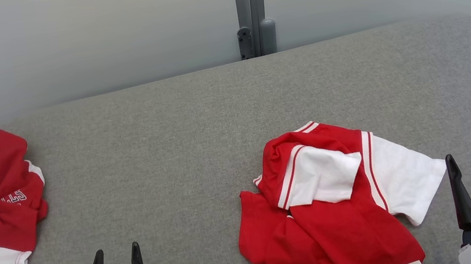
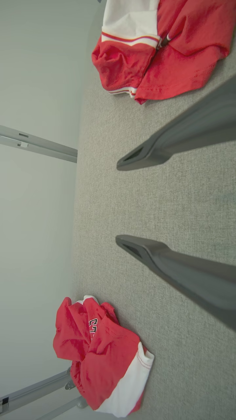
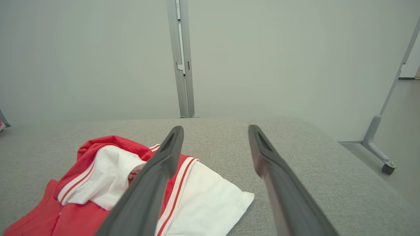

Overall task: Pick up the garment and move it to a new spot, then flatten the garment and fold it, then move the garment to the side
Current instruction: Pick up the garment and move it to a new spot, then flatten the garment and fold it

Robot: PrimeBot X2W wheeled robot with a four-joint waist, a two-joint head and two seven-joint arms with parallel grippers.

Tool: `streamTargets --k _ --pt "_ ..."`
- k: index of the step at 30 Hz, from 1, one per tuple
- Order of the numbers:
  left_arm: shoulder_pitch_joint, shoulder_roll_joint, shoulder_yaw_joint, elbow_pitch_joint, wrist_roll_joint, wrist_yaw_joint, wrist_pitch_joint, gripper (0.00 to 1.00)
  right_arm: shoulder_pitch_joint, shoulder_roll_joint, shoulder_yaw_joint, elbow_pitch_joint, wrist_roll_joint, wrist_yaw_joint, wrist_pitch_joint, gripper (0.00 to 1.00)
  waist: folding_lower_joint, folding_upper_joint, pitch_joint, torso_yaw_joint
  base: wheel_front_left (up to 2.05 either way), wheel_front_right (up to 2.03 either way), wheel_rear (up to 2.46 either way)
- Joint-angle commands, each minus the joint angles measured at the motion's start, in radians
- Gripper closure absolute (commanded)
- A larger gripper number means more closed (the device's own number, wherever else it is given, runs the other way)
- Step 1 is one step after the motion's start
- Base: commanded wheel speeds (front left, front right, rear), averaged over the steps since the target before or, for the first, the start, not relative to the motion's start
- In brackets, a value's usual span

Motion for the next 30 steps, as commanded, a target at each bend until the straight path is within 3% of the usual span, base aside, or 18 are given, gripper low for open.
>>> streamTargets --k 1,20,24,30 --pt "0.01 -0.008 0.013 -0.002 0.011 -0.01 -0.001 0.0 0.016 0.003 -0.002 0.003 -0.007 0.0 -0.003 0.0 0.0 0.0 -0.008 0.007 0.0 0.0 0.0" --pt "-0.026 -0.044 0.083 -0.024 0.06 -0.042 -0.001 0.0 -0.031 0.006 0.028 0.019 -0.013 0.0 -0.003 0.0 0.0 0.0 0.002 -0.008 0.0 0.0 0.0" --pt "-0.04 -0.047 0.043 -0.045 0.028 -0.042 -0.001 0.0 -0.046 -0.001 0.048 0.019 -0.01 0.0 -0.003 0.0 0.0 0.0 0.008 -0.034 0.0 0.0 0.0" --pt "-0.104 -0.045 -0.149 0.016 -0.071 -0.043 0.003 0.0 -0.072 -0.005 0.076 0.014 -0.004 0.0 -0.003 0.0 0.0 0.0 0.035 -0.108 0.0 0.0 0.0"
